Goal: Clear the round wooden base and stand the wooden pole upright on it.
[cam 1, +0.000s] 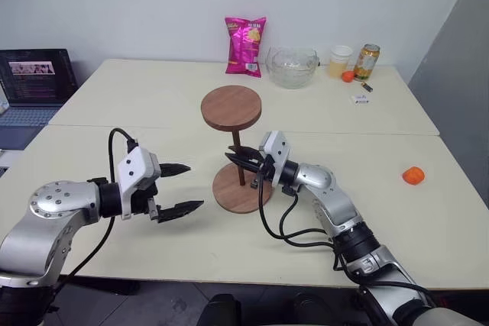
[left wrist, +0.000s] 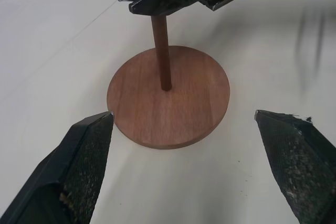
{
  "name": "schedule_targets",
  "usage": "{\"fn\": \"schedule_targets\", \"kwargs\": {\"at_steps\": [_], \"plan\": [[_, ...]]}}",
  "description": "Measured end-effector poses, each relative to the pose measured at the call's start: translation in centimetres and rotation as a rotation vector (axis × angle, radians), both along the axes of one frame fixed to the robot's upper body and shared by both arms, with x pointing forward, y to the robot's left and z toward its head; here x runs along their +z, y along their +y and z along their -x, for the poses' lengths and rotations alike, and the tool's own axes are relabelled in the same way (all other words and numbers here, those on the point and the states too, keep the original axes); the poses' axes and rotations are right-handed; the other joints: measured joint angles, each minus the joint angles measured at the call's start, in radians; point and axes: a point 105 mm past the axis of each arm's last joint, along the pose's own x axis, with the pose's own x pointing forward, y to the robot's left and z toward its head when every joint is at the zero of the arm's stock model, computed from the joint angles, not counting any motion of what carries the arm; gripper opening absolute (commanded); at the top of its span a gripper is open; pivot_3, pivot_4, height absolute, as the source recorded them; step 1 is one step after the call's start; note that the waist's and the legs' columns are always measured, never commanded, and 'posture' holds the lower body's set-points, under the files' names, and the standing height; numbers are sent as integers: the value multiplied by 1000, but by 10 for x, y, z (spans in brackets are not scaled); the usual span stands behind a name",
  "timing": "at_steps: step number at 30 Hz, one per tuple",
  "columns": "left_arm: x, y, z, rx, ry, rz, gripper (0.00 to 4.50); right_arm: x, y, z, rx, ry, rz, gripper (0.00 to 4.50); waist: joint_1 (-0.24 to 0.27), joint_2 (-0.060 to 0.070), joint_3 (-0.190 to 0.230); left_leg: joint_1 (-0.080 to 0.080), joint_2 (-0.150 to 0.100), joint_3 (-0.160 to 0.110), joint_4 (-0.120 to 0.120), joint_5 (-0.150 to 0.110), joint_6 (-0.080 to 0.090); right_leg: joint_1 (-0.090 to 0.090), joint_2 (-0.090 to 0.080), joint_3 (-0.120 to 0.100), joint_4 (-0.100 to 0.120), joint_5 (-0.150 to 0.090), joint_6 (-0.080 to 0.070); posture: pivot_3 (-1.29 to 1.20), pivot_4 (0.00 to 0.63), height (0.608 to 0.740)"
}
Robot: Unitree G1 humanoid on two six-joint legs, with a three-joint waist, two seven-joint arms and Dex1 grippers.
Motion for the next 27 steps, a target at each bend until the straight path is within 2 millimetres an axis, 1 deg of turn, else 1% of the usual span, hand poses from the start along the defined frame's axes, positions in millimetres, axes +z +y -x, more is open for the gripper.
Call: {"fn": "schedule_targets", "kwargs": {"at_steps": [5, 14, 18, 23, 25, 26, 27], "plan": [[1, 0, 0, -1, -3, 0, 4500, 0, 0, -1, -1, 14, 2, 247, 0, 0, 0, 0, 0, 0, 0, 0, 0, 0, 0, 0, 0, -1, 1, 0, 150, 740], [2, -1, -1, -2, -8, -2, 4500, 6, -3, 11, 48, 3, -21, 247, 0, -1, 2, -6, 0, 0, -4, -1, 0, -2, 0, -2, -11, 1, 1, 0, 150, 740], [6, -1, -3, -5, -23, -5, 4500, 9, -2, 13, 52, -5, -26, 247, -2, -1, 6, -7, 0, 0, -6, -2, 0, -2, -1, -2, -13, 1, 1, 0, 150, 740], [5, -1, -3, -1, -26, -14, 4500, 10, -1, 13, 43, -2, -30, 247, -2, 0, 10, -7, 0, 0, -7, -2, 0, -3, -1, -2, -13, 1, 1, 0, 150, 740], [5, -1, -3, -1, -26, -15, 4500, 10, -1, 13, 41, -1, -30, 949, -2, 0, 10, -7, 0, 0, -7, -2, 0, -3, -1, -2, -13, 1, 0, 0, 150, 740], [5, -1, -3, -1, -27, -16, 4500, 5, -3, 11, 33, 15, -4, 1080, -2, 0, 10, -7, 0, 0, -7, -2, 0, -3, -1, -2, -13, 1, 0, 0, 150, 740], [5, -1, -3, -1, -28, -16, 4500, -7, -6, 10, 21, 47, 37, 1373, -2, -2, 12, -7, 0, 0, -8, -2, 0, -3, -1, -2, -13, 1, 0, 0, 150, 740]]}}
